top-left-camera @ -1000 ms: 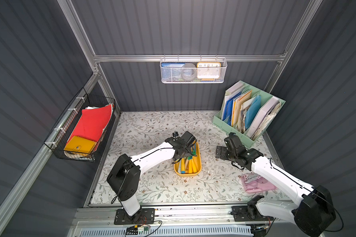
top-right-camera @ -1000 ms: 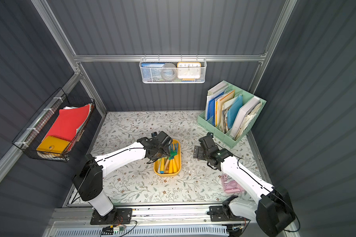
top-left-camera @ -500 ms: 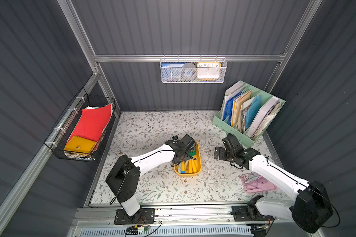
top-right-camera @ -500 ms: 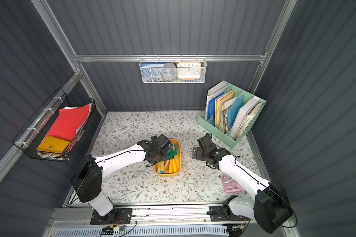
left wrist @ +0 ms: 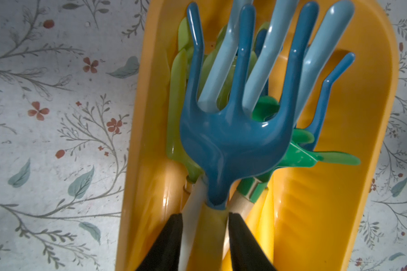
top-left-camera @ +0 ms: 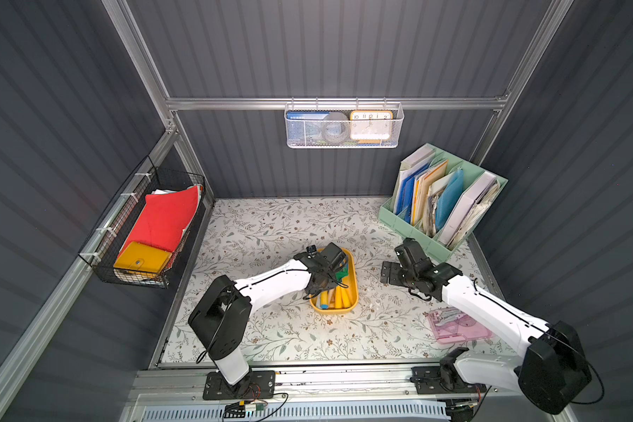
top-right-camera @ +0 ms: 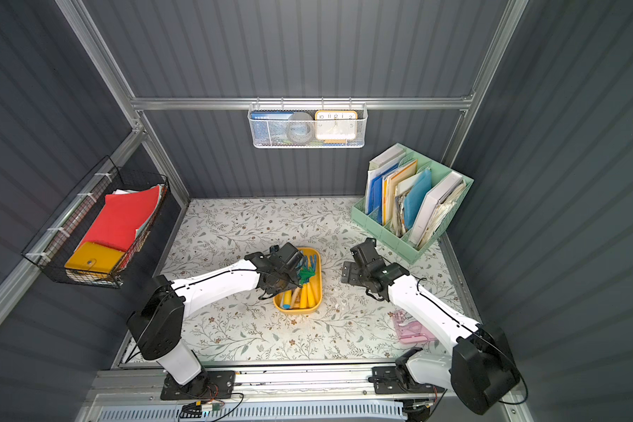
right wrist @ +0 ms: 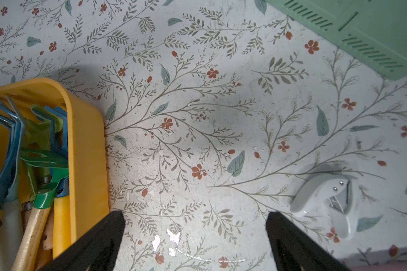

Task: Take the hand rake out of the storage box
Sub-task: Pick up the rake from the storage box, then place the rake at the center of the board.

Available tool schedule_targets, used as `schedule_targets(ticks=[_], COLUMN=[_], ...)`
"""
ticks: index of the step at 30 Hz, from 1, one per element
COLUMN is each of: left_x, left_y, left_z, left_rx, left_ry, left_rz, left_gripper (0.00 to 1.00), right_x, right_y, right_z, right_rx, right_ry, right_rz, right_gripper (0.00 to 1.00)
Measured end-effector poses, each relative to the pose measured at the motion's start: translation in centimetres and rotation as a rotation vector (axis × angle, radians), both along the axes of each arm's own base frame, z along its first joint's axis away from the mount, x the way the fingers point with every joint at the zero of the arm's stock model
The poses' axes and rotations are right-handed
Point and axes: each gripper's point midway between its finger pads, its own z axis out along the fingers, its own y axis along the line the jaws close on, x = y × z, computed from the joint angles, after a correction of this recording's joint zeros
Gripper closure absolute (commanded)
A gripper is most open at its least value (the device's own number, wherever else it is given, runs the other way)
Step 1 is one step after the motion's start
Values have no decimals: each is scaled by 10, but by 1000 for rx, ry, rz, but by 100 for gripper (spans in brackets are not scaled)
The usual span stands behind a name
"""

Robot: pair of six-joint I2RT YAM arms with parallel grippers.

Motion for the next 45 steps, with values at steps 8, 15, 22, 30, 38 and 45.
schedule_targets(ticks=[8,15,22,30,38,45], left_x=[-1,-1,-2,18,32,60], left_y=[-5,-6,-7,-19,-17,11], left_z=[-3,-3,-1,37,67,84], left_rx=[-14,-12,-5,-25,20,69], left_ry=[5,4,3,-74,-141,-194], left_rz=[-20,-32,-44,-54,-79,-49], left_gripper=[70,76,83,83,83,83], right_x=[-1,-1,-1,-2,-3,-5], right_y=[2,2,3,3,3,1], right_z=[-2,-2,-2,0,4,15], right_rx=[6,7,12,14,18,35], right_ry=[8,8,9,4,-3,-34], right_rz=[3,2,-3,-1,-2,-4], right_gripper=[1,1,1,1,1,1])
